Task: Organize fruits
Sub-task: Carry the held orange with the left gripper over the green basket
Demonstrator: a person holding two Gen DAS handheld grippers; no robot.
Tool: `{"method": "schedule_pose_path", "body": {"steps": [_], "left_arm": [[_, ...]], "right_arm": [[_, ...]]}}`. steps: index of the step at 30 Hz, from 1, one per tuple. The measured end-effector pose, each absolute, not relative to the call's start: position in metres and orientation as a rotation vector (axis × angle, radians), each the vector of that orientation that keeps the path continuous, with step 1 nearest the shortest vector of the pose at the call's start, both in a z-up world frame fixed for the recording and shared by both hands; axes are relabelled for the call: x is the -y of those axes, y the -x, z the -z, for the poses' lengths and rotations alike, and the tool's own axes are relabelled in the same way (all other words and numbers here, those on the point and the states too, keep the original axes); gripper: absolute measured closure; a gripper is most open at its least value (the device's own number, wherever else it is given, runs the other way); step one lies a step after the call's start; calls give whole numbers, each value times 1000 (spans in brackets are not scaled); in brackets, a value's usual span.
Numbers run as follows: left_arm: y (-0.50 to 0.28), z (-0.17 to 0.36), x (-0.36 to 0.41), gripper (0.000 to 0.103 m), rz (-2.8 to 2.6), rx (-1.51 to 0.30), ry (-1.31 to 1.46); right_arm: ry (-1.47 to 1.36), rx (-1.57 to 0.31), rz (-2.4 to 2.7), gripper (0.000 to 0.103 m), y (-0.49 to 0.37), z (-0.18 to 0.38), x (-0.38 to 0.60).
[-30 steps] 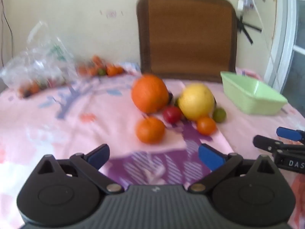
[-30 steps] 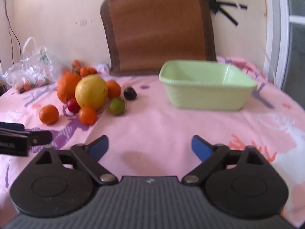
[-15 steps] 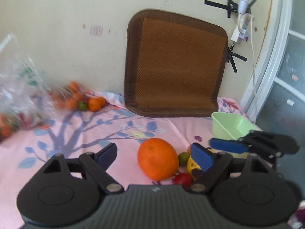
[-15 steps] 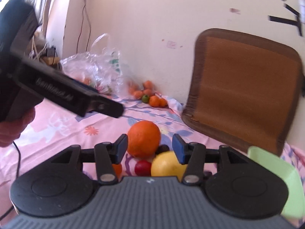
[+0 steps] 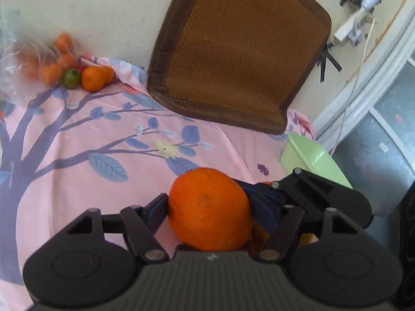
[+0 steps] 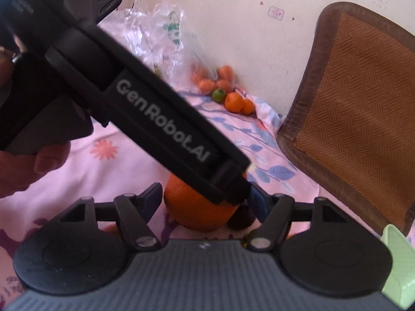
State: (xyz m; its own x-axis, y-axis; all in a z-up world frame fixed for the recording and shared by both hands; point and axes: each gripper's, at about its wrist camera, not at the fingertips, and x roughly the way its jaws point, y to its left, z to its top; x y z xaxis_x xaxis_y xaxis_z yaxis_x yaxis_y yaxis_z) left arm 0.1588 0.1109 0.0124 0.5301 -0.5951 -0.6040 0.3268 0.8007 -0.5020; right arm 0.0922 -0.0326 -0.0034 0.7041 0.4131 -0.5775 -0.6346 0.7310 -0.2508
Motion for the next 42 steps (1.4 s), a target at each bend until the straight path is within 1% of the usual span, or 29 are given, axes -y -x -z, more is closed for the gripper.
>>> {"method": "schedule_pose_path", "body": {"steps": [3,6,8,11,16,20,23,24,27,31,32,33,34,36,38,42], "left_arm": [[-141,-27,-108,34,526,-800,329],[-115,-59,-102,34,516,-711,284],[-97,-79,-91,34,523,-668,275],[-75,-95,-62,34,566,-634,250],[-54,-81,6,34,681,-669,215],[-54,-54,57,34,755,-760,214],[-56,-37,80,34,783,-822,218],[-55,-33,86,34,783,-832,211],[-51,-24,96,34,764,-860,192],[-49,-12,100,25,738,-910,178],[-48,-11,101,28,736,-912,180],[-48,-10,102,33,743,-917,182],[-47,-10,104,33,736,-921,185],[-50,-18,109,33,722,-925,175],[-53,-38,115,33,737,-868,144],[-75,-80,136,33,735,-746,116]], "right_arm": [[415,-495,-614,34,-82,-3,38],[404,-390,-604,35,-54,-22,45],[374,-330,-582,35,-30,-37,57],[335,-280,-538,35,7,-50,85],[343,-307,-426,35,64,-45,142],[344,-392,-356,35,94,-29,186],[327,-450,-333,35,105,-16,208],[318,-468,-326,35,95,-13,206],[291,-490,-338,35,101,-3,213],[258,-525,-379,34,101,10,214],[246,-529,-387,32,105,13,215],[229,-534,-398,33,103,16,215],[212,-538,-400,34,106,18,216],[173,-531,-400,37,111,16,216],[158,-478,-386,38,77,1,228],[138,-341,-320,38,68,-27,234]]}}
